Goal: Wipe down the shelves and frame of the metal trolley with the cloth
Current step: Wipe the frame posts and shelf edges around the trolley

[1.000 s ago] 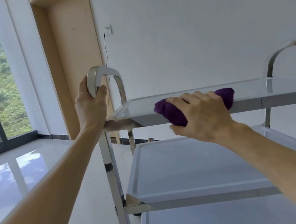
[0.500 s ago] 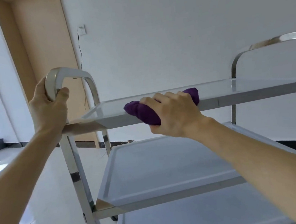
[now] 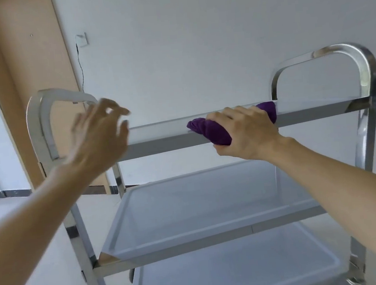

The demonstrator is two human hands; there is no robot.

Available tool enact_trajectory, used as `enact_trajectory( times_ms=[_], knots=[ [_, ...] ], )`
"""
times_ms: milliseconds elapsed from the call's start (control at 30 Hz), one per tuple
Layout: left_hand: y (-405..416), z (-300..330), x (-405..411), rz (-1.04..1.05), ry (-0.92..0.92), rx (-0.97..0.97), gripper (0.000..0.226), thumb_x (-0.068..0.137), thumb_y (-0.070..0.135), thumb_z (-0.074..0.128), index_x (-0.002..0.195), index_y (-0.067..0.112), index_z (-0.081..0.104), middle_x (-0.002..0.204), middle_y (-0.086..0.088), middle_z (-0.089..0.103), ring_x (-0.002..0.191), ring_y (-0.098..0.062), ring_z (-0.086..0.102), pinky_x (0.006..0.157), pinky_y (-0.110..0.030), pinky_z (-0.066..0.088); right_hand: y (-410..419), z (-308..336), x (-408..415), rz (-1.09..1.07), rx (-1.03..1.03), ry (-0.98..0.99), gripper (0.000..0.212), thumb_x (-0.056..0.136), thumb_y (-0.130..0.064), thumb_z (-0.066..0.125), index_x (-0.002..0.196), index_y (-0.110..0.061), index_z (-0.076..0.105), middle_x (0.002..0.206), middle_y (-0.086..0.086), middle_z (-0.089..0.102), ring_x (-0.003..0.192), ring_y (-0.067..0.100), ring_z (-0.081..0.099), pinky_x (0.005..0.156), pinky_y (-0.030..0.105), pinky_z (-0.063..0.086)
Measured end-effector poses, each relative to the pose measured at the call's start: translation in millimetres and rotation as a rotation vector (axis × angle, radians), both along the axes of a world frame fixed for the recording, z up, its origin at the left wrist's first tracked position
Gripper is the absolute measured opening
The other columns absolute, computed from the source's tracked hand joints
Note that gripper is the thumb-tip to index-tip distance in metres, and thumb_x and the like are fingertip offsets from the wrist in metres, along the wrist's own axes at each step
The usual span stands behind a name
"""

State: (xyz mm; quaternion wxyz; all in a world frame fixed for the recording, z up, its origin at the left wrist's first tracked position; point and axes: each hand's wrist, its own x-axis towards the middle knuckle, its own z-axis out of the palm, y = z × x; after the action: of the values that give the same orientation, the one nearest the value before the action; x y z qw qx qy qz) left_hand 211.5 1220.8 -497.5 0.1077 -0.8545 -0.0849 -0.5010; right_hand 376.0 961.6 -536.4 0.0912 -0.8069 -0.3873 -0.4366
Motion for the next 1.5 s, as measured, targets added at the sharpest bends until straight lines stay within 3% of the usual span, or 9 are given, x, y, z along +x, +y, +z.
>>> enact_trajectory(
  times_ms=[167,233,300,367,500,767,1067,1300,1500],
  knots=[
    [-38,-12,64,-0.106,0.235,-0.223,0.037,0.103,0.038,0.035,0.115,0.023,0.067,0.133,0.002,0.058,0.114,-0.027,0.056,0.089,-0.042,0.043,18,-1,16,-0.003,-0.014,0.022,0.058,0.080,-0.052,0.062,0.133,-0.029,0.052,0.117,-0.004,0.064,0.107,0.025,0.060,0.090,0.042,0.043],
    [-36,-15,83,-0.074,0.272,-0.253,0.044,0.103,0.039,0.028,0.099,0.020,0.068,0.123,0.000,0.062,0.104,-0.027,0.058,0.082,-0.040,0.042,26,-2,21,-0.011,-0.009,0.004,0.060,0.080,-0.054,0.061,0.133,-0.028,0.052,0.118,-0.004,0.064,0.107,0.026,0.060,0.090,0.044,0.043],
    [-26,-20,96,-0.017,0.250,-0.216,0.047,0.101,0.037,0.024,0.081,0.017,0.062,0.101,0.001,0.064,0.087,-0.025,0.059,0.070,-0.036,0.037,36,-2,26,-0.025,-0.006,-0.016,0.059,0.080,-0.054,0.060,0.131,-0.027,0.054,0.115,-0.003,0.065,0.102,0.027,0.060,0.088,0.045,0.044],
    [-14,-24,102,0.042,0.201,-0.149,0.048,0.100,0.034,0.023,0.081,0.018,0.065,0.091,0.004,0.066,0.081,-0.022,0.059,0.064,-0.035,0.040,43,-1,32,-0.024,-0.014,-0.024,0.057,0.078,-0.054,0.060,0.128,-0.027,0.055,0.110,-0.005,0.065,0.097,0.026,0.061,0.085,0.044,0.044],
    [3,-29,109,0.046,0.185,-0.137,0.059,0.095,0.038,0.015,0.079,0.021,0.069,0.091,0.008,0.070,0.076,-0.019,0.060,0.062,-0.035,0.047,24,1,55,-0.013,0.009,-0.047,0.053,0.073,-0.049,0.062,0.121,-0.027,0.060,0.100,-0.008,0.066,0.087,0.023,0.061,0.077,0.039,0.046],
    [30,-29,138,-0.011,0.191,-0.157,0.058,0.095,0.036,0.019,0.071,0.019,0.068,0.085,0.006,0.069,0.074,-0.020,0.060,0.056,-0.036,0.044,-13,0,98,-0.204,0.037,-0.024,0.054,0.071,-0.044,0.070,0.119,-0.019,0.063,0.106,-0.002,0.067,0.095,0.029,0.063,0.085,0.045,0.045],
    [65,-28,169,-0.048,0.244,-0.185,0.050,0.102,0.032,0.022,0.088,0.018,0.068,0.095,0.004,0.066,0.086,-0.023,0.058,0.071,-0.038,0.044,93,4,84,-0.112,-0.065,0.048,0.055,0.078,-0.049,0.061,0.128,-0.028,0.056,0.113,-0.007,0.063,0.100,0.023,0.060,0.086,0.041,0.043],
    [84,-26,212,-0.074,0.282,-0.280,0.049,0.097,0.037,0.020,0.101,0.020,0.066,0.109,0.000,0.064,0.089,-0.031,0.055,0.073,-0.036,0.036,-7,13,150,-0.276,-0.050,0.260,0.058,0.077,-0.050,0.066,0.129,-0.034,0.047,0.121,-0.007,0.060,0.111,0.025,0.056,0.097,0.042,0.037],
    [80,-20,228,-0.095,0.311,-0.333,0.058,0.087,0.048,0.013,0.109,0.039,0.065,0.126,0.011,0.061,0.102,-0.031,0.056,0.077,-0.040,0.037,-80,15,193,-0.392,-0.023,0.304,0.063,0.080,-0.055,0.066,0.134,-0.032,0.045,0.131,-0.003,0.057,0.116,0.028,0.053,0.100,0.046,0.036]
  ],
)
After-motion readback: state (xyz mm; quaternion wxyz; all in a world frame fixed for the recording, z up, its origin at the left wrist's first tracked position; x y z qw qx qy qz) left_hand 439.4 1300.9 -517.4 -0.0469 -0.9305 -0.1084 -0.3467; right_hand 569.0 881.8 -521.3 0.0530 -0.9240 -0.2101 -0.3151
